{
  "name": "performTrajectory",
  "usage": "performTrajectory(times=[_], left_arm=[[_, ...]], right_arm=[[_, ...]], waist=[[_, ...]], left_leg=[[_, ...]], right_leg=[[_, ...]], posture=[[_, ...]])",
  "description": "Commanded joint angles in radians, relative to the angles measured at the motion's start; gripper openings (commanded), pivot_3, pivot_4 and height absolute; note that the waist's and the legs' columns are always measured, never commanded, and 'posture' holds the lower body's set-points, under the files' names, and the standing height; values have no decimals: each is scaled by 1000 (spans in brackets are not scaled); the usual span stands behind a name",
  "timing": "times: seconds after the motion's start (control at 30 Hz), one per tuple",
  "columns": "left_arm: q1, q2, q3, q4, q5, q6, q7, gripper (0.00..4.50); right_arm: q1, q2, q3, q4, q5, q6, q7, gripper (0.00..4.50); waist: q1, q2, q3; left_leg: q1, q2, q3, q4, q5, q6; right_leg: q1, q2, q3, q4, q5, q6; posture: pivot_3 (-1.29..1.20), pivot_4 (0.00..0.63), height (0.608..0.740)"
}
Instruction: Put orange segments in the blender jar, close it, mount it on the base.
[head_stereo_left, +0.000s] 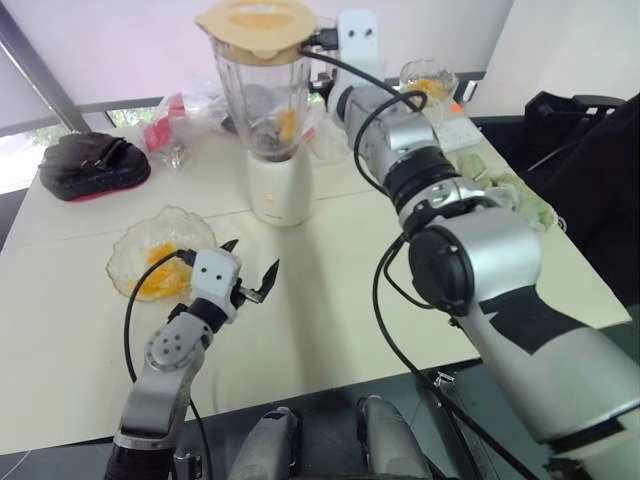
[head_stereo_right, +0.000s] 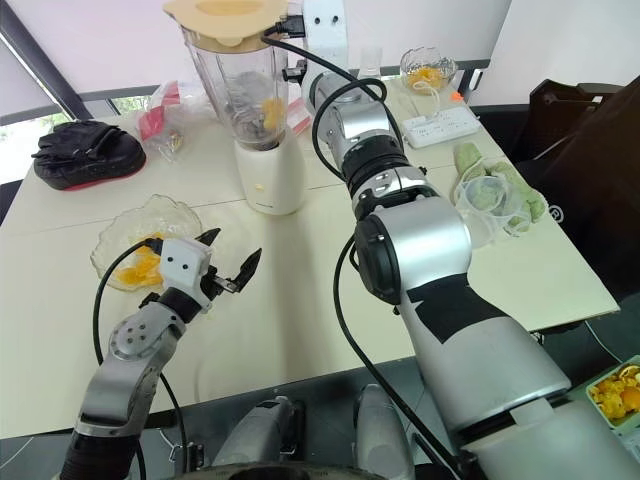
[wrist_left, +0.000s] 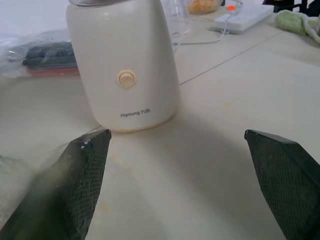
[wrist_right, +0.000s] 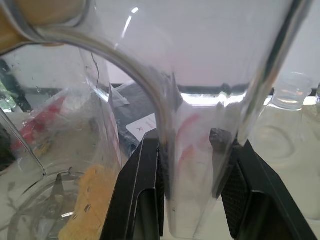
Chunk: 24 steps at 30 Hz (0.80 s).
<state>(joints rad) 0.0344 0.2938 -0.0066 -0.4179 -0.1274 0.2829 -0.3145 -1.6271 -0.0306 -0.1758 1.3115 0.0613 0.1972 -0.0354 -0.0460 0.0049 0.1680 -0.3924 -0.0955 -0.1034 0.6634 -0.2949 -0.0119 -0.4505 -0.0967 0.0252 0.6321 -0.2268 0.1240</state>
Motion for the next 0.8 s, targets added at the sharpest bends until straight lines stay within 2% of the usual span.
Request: performTrajectory(times=[0.03,0.8], left_arm=[[8,3,9,-54,9,-3,12,4466],[0,6,-9,-42,24,-9,3,4466]], right_arm=[[15,-2,25,9,-40,-14,-14,901],[61,-3,6,17,-54,12,-45,901]], waist=[[0,0,0],[3,0,-1]], left_leg=[[0,0,0,0,0,0],[1,-1,-1,1,0,0]], right_leg=[[0,0,0,0,0,0],[3,0,0,0,0,0]], posture=[[0,150,740],[0,150,740]])
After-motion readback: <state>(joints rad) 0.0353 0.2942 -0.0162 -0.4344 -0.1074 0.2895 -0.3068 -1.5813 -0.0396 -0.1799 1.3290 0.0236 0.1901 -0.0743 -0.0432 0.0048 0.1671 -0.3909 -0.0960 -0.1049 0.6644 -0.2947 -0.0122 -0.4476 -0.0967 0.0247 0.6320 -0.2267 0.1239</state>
